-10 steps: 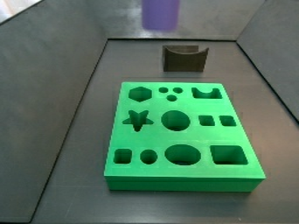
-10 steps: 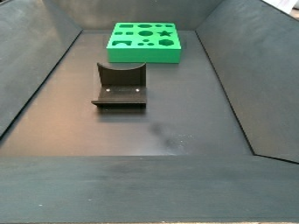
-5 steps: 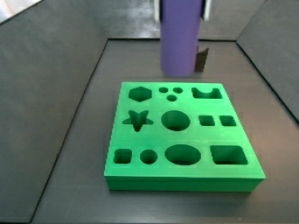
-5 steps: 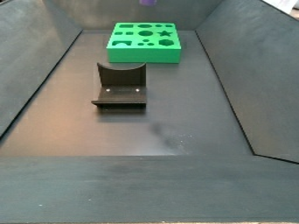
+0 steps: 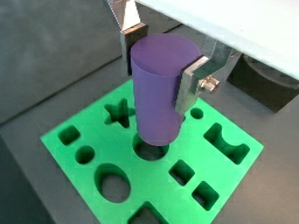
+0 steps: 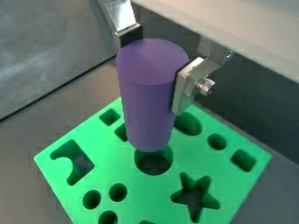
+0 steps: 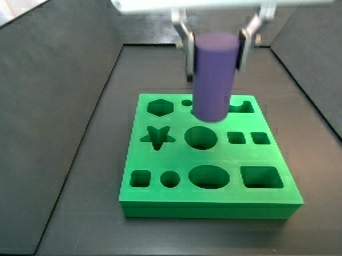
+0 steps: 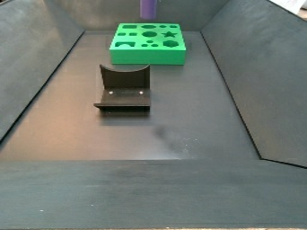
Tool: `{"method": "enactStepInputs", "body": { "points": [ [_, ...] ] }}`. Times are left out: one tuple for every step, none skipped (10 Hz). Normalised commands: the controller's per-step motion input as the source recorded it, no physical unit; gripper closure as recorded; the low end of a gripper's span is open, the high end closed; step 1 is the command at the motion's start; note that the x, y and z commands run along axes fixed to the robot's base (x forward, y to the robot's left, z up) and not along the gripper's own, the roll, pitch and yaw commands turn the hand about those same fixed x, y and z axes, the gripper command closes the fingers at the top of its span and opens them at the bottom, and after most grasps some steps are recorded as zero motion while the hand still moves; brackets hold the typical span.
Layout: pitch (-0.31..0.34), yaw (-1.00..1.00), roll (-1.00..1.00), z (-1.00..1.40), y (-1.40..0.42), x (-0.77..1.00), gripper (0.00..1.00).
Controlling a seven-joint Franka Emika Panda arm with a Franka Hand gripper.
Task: Pick up the round object. Move up. Move to above the board. Insert the round object.
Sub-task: Insert the round object.
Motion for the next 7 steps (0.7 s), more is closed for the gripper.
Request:
{"method": "enactStepInputs", "body": {
  "points": [
    [-0.004,0.16,0.33,-0.59,-0.01,0.25,1.00],
    [0.000,0.00,0.13,-0.18,0.00,0.08,1.00],
    [0.000,0.00,0.00,0.00,0.02,-0.01,1.00],
    [-0.041,0.04,0.12,-0.43,-0.05,-0.03,1.00],
    [-0.057,0.05,0.17,-0.52,-0.07,-0.07,1.00],
    [-0.067,0.06,0.17,-0.51,-0.07,-0.05,1.00],
    [-0.084,0.06,0.16,-0.50,-0.08,-0.05,1.00]
  ]
}}
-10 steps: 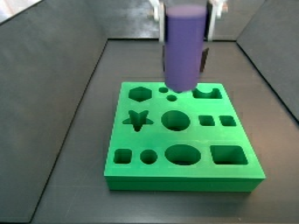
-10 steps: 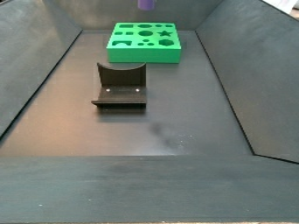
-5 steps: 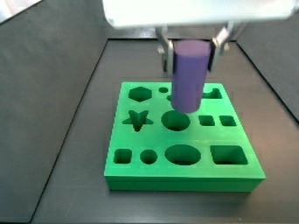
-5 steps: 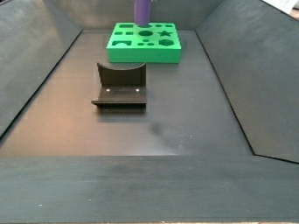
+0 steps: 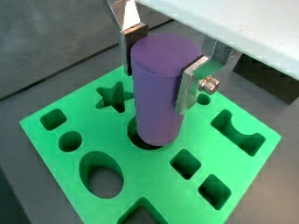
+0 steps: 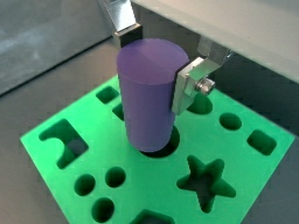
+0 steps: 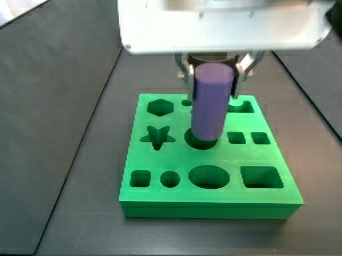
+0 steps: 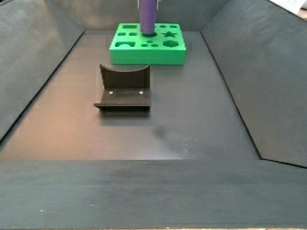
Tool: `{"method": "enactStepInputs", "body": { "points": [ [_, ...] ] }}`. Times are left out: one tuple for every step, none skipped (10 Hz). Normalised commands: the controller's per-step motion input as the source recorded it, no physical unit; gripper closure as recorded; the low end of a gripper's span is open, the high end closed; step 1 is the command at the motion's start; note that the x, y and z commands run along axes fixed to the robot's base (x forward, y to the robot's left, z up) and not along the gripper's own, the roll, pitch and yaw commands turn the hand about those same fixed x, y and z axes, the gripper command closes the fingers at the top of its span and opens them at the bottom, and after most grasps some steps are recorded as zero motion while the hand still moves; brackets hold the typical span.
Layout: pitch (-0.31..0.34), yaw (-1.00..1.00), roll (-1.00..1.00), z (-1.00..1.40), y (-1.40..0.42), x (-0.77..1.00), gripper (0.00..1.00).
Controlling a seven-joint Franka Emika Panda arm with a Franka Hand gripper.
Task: Pick up the round object. Move up. Move to above the board. Insert the round object.
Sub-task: Insert the round object.
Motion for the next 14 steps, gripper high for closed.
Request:
{"method": "enactStepInputs", "body": {
  "points": [
    [-0.083,0.06,0.16,-0.52,-0.10,-0.09,1.00],
    [-0.104,0.03,0.10,-0.50,-0.15,-0.03,1.00],
    [-0.140,0.00,0.05,-0.49,-0.18,0.00,1.00],
    [-0.126,0.00,0.07,-0.49,-0.18,0.00,1.00],
    [-0.129,0.00,0.12,-0.57,-0.14,0.00,1.00],
    [-0.116,0.00,0.16,-0.67,-0.10,-0.02,1.00],
    [-0.094,0.01,0.21,-0.80,-0.05,0.00,1.00],
    [-0.006,0.03,0.23,-0.90,-0.01,0.00,1.00],
    [0.000,0.00,0.22,-0.89,0.00,0.08,1.00],
    [0.033,0.00,0.19,-0.90,0.00,0.18,1.00],
    [0.000,0.00,0.16,-0.97,-0.01,0.24,1.00],
    [-0.136,0.00,-0.06,-0.10,0.00,-0.03,1.00],
    [0.033,0.00,0.01,0.00,0.00,0.03,1.00],
    [0.000,0.00,0.00,0.00,0.00,0.00,1.00]
  ]
}}
